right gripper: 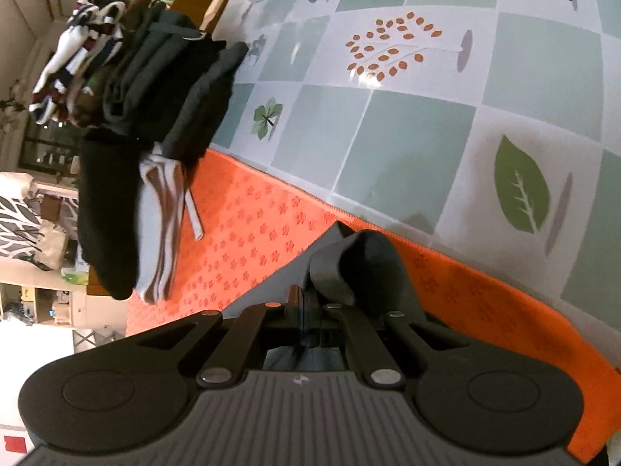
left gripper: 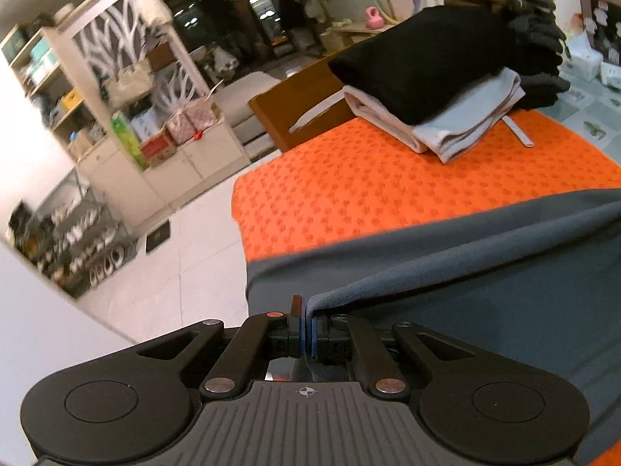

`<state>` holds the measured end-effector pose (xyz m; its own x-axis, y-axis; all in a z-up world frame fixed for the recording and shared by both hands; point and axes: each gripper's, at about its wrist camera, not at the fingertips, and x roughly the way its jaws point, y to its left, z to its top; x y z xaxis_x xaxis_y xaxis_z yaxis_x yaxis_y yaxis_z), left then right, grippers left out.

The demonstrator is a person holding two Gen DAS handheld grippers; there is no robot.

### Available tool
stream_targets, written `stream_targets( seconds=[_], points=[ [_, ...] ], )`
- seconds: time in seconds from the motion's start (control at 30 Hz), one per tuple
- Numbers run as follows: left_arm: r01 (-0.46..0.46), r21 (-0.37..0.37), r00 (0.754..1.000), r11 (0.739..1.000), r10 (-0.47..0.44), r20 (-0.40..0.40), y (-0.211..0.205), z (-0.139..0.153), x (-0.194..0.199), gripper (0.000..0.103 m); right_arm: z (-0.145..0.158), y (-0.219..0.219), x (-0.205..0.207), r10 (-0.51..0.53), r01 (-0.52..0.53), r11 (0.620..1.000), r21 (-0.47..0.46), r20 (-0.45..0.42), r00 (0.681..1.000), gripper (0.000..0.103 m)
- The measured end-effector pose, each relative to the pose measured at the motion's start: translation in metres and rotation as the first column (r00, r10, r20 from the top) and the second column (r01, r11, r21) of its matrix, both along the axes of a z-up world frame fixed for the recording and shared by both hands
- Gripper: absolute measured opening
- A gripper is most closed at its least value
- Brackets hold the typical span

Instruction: Fold clothes

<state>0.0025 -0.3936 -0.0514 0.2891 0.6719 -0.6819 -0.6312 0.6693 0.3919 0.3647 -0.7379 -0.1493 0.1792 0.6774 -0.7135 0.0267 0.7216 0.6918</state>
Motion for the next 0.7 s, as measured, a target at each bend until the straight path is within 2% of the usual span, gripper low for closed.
stream_targets(
  seconds=[0.13,0.27,0.47,0.63,0.7],
  points=[
    [0.053,-0.027,0.998,0.998,-0.054,-0.034,0.040,-0.007,0.033,0.008,-0.005,0.014,0.012,-0.020,0.019,1.000,-0.023,-0.023,1.000,0.001],
    [0.091,-0.089,0.990,0.992,-0.099,-0.100,0.075,-0.035,0.063,0.010,-0.011,0.026,0.022,-0.038,0.036,0.998,-0.056,-0.032,0.999,0.001],
    [0.103,-0.127,0.987,0.987,-0.117,-0.109,0.103,-0.064,0.087,0.012,-0.017,0.042,0.032,-0.045,0.041,0.993,-0.109,-0.039,0.998,0.001],
    [0.096,-0.184,0.982,0.978,-0.123,-0.144,0.119,-0.090,0.097,0.023,-0.023,0.049,0.038,-0.052,0.044,0.988,-0.150,-0.050,0.997,0.004],
    [0.086,-0.206,0.984,0.975,-0.115,-0.133,0.123,-0.096,0.095,0.027,-0.024,0.051,0.039,-0.037,0.030,0.986,-0.164,-0.040,0.999,0.010]
  ],
)
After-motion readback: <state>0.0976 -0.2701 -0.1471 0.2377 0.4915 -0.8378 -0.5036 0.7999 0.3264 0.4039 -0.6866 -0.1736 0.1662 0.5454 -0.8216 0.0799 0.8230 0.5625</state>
